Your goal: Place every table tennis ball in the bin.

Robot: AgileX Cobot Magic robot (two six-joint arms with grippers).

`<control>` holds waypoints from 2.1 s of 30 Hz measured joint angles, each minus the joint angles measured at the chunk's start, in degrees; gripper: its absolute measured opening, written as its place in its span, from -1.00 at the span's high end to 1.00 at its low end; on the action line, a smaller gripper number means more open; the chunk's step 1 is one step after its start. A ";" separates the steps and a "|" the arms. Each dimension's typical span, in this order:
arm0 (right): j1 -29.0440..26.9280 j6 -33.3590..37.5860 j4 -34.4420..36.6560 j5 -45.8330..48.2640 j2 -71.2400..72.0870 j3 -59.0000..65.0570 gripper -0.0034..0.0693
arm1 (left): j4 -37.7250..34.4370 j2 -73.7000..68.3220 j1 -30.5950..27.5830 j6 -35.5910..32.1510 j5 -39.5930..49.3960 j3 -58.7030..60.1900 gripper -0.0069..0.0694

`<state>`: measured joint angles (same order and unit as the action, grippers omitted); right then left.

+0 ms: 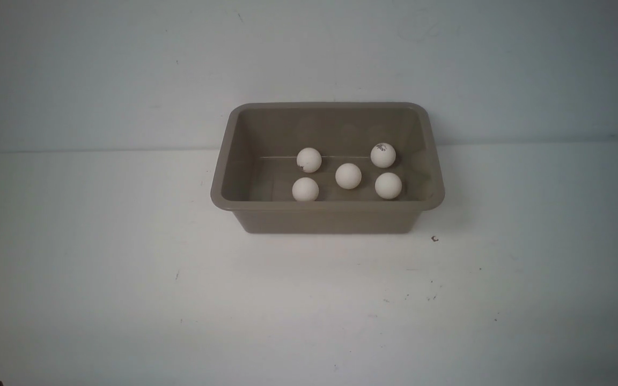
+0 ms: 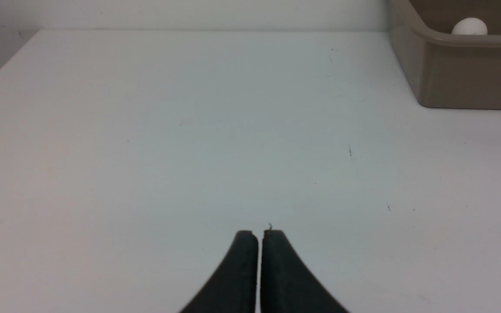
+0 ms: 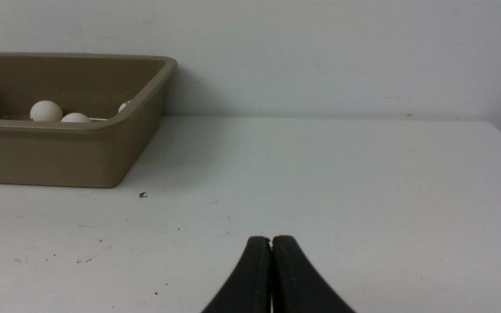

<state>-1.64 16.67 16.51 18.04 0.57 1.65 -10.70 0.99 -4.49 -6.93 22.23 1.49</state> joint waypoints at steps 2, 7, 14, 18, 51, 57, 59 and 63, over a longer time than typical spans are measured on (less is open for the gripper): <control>0.00 0.00 -0.06 0.36 0.12 0.00 0.93 | 0.00 0.00 0.00 0.00 0.00 0.00 0.83; 0.00 0.00 0.04 1.49 0.12 0.00 0.93 | 0.05 0.00 0.00 0.00 0.00 0.00 0.83; 0.00 0.00 0.04 2.45 0.12 -0.05 0.93 | 0.05 0.00 0.00 0.00 0.00 0.00 0.83; 0.00 0.00 0.04 2.69 0.12 -0.05 0.93 | 0.05 0.00 0.00 0.00 0.00 0.00 0.83; 0.00 0.05 0.04 2.75 0.12 -0.05 0.93 | 0.11 0.00 0.00 0.00 0.00 0.00 0.83; 0.00 0.05 0.04 2.75 0.12 -0.05 0.93 | 0.11 0.00 0.00 0.00 0.00 0.00 0.83; 0.00 0.05 0.04 2.75 0.12 -0.05 0.93 | 0.11 0.00 0.00 0.00 0.00 0.00 0.83; 0.00 0.05 0.04 2.75 0.12 -0.05 0.93 | 0.11 0.00 0.00 0.00 0.00 0.00 0.83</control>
<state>-1.64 16.72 16.55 20.79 0.69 1.60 -10.59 0.99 -4.49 -6.93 22.23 1.49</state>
